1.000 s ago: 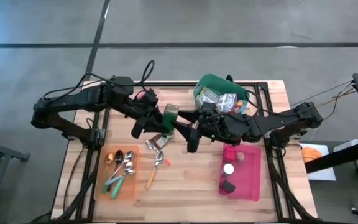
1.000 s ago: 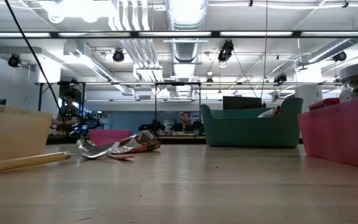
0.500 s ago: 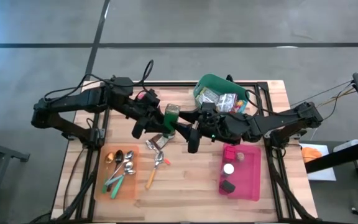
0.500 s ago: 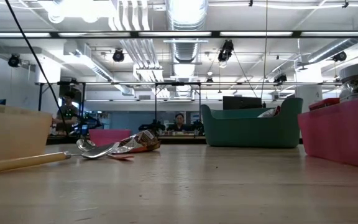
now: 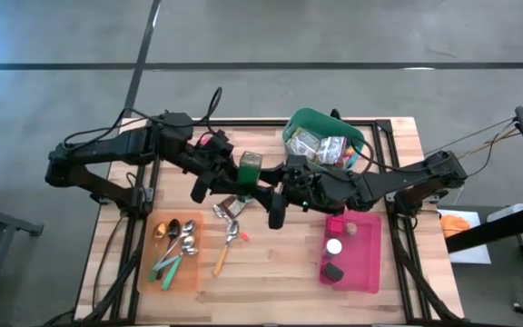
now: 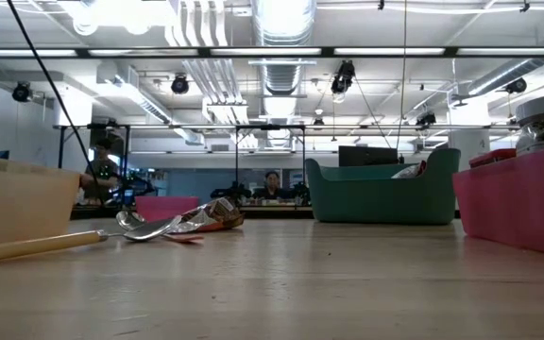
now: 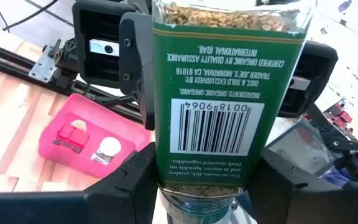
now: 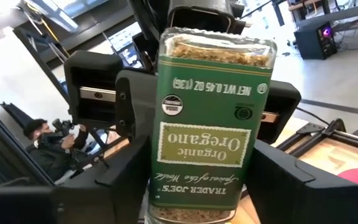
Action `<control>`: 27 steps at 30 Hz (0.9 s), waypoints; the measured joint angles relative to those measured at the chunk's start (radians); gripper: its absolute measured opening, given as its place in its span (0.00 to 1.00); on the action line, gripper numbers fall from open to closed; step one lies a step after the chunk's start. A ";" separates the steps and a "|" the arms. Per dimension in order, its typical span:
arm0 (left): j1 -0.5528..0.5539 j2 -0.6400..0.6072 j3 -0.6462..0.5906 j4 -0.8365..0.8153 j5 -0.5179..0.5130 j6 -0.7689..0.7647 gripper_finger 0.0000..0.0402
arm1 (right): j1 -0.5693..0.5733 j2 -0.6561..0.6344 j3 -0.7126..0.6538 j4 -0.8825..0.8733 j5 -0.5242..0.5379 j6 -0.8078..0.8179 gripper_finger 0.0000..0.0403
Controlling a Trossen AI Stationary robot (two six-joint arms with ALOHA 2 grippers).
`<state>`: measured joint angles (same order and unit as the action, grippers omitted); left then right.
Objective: Pick & Place Food Item
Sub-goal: Put the green seasoning bottle into the pink bin
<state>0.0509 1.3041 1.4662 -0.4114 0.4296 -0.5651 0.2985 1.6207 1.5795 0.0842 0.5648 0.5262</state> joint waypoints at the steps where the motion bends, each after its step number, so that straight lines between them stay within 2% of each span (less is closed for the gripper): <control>1: 0.000 0.000 0.000 0.000 0.000 0.004 0.46 | 0.000 0.000 0.000 0.001 -0.002 0.001 0.52; 3: -0.001 0.000 0.001 0.002 -0.001 0.014 0.46 | -0.004 -0.002 0.000 0.002 -0.012 0.004 0.48; 16: -0.004 -0.007 0.001 -0.001 -0.010 0.008 0.46 | -0.007 -0.007 0.000 -0.003 -0.051 0.000 0.48; 18: -0.004 -0.012 0.001 -0.006 -0.007 -0.006 0.57 | -0.008 -0.011 0.000 -0.024 -0.075 -0.012 0.48; 21: -0.004 -0.018 0.000 -0.039 0.005 -0.043 0.81 | -0.008 -0.022 0.000 -0.079 -0.132 -0.015 0.48; 23: -0.004 -0.026 0.002 -0.056 0.005 -0.053 0.93 | -0.006 -0.026 -0.001 -0.129 -0.180 -0.013 0.48; 25: -0.003 -0.032 0.003 -0.098 0.026 -0.049 0.96 | -0.004 -0.021 -0.002 -0.169 -0.211 0.006 0.48; 27: -0.003 -0.029 0.003 -0.126 0.036 -0.048 0.92 | -0.006 -0.021 -0.003 -0.221 -0.247 0.042 0.48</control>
<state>0.0475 1.2754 1.4693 -0.5370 0.4655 -0.6132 0.2929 1.6001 1.5764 -0.1366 0.3182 0.5678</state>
